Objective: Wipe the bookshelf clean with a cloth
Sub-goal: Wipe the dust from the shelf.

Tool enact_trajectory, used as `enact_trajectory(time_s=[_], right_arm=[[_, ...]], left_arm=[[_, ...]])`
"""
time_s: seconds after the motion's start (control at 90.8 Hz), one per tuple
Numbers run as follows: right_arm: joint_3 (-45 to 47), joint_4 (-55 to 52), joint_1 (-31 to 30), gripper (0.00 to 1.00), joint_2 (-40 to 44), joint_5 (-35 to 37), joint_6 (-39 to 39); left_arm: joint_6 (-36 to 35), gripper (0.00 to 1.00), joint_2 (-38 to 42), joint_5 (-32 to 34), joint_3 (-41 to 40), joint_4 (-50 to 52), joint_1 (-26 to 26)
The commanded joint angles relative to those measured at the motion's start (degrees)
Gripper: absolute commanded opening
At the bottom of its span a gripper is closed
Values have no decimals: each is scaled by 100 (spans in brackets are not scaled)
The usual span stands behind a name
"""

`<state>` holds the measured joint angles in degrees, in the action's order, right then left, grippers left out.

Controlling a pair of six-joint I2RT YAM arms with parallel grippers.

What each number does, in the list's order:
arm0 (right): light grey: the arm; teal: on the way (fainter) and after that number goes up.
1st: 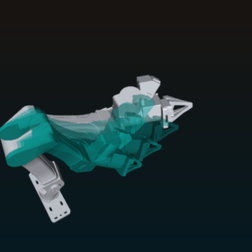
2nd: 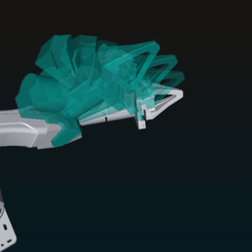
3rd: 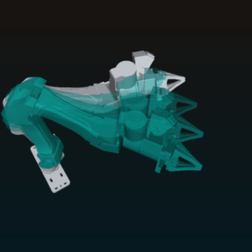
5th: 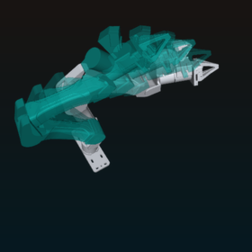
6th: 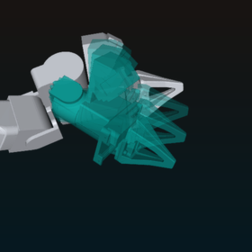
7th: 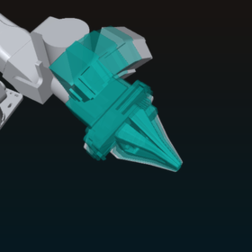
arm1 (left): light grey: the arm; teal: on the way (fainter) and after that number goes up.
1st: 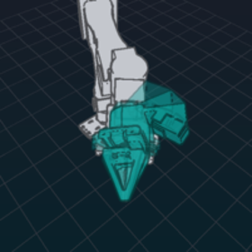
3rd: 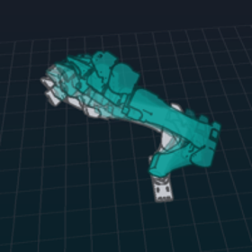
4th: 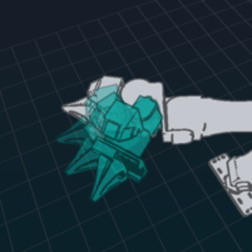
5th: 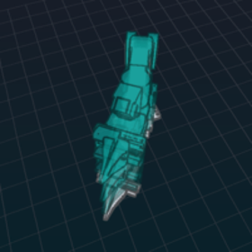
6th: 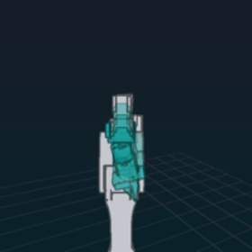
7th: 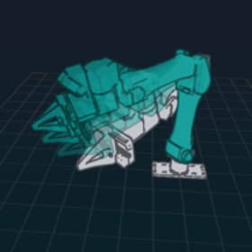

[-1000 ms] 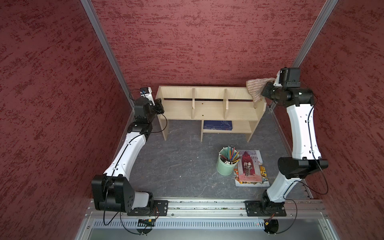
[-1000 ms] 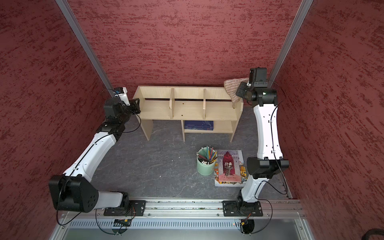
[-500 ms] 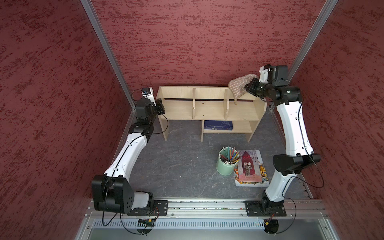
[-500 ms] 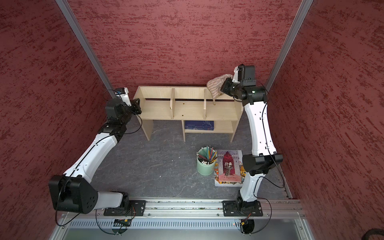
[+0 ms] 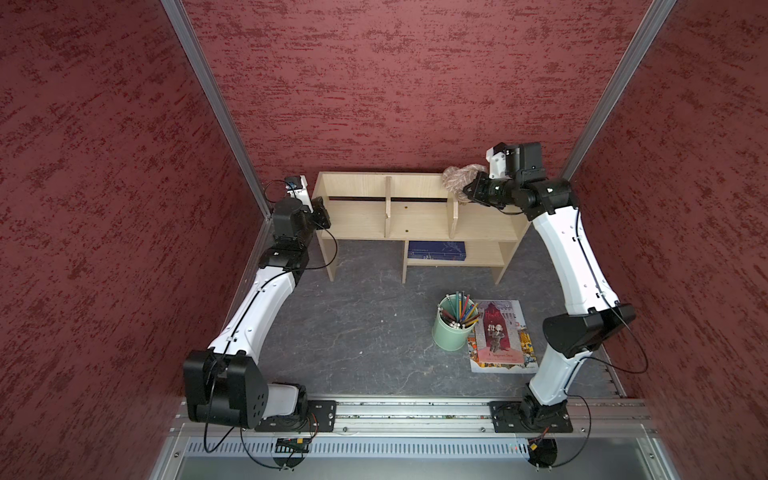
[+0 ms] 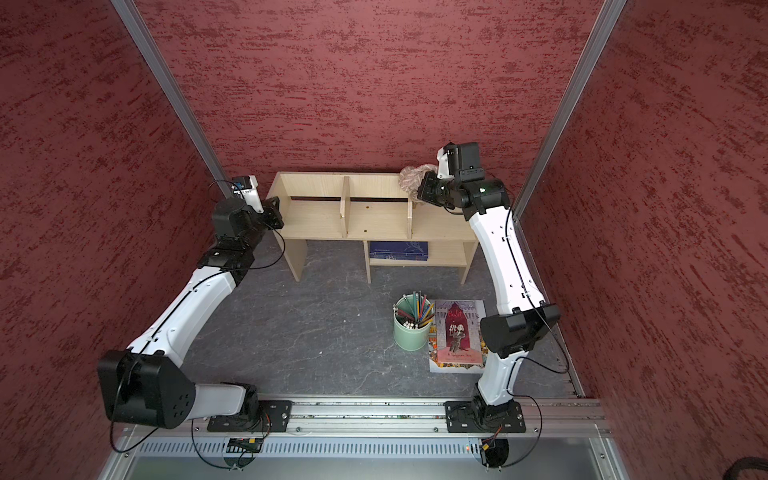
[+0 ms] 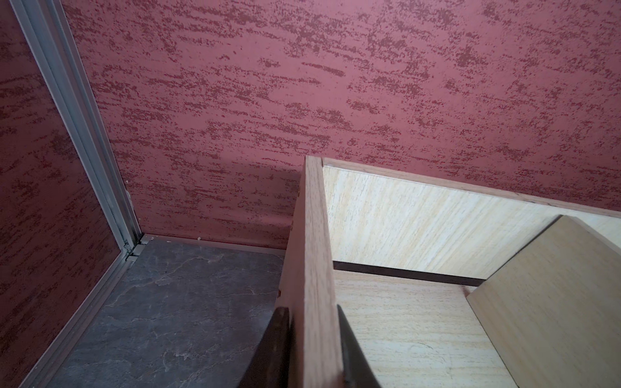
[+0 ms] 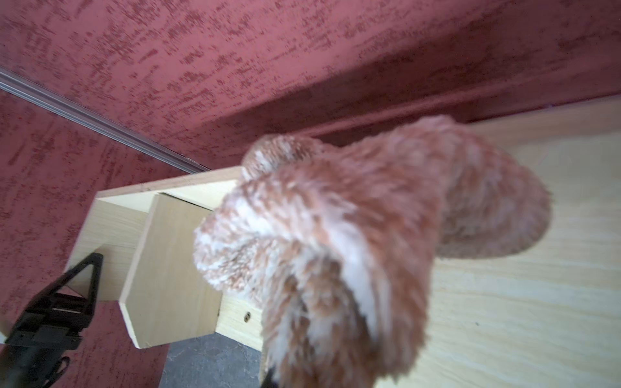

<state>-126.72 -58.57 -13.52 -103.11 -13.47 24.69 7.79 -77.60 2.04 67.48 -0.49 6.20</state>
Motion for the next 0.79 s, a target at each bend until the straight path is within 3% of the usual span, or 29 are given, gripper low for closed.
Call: enact_trajectory(time_s=[0.0, 0.209, 0.419, 0.617, 0.782], right_arm=[[315, -234, -22, 0, 634, 697, -396], [250, -951, 223, 0, 842, 2092, -839], [-269, -1246, 816, 0, 721, 2423, -897], [-747, -1148, 970, 0, 257, 2218, -721], [-1233, -693, 910, 0, -255, 871, -395]], left_arm=[[527, 0, 46, -599, -182, 225, 308], [505, 0, 78, -475, -216, 203, 339], [487, 0, 113, -404, -244, 195, 354], [481, 0, 96, -277, -244, 223, 382], [478, 0, 44, -293, -210, 253, 367]])
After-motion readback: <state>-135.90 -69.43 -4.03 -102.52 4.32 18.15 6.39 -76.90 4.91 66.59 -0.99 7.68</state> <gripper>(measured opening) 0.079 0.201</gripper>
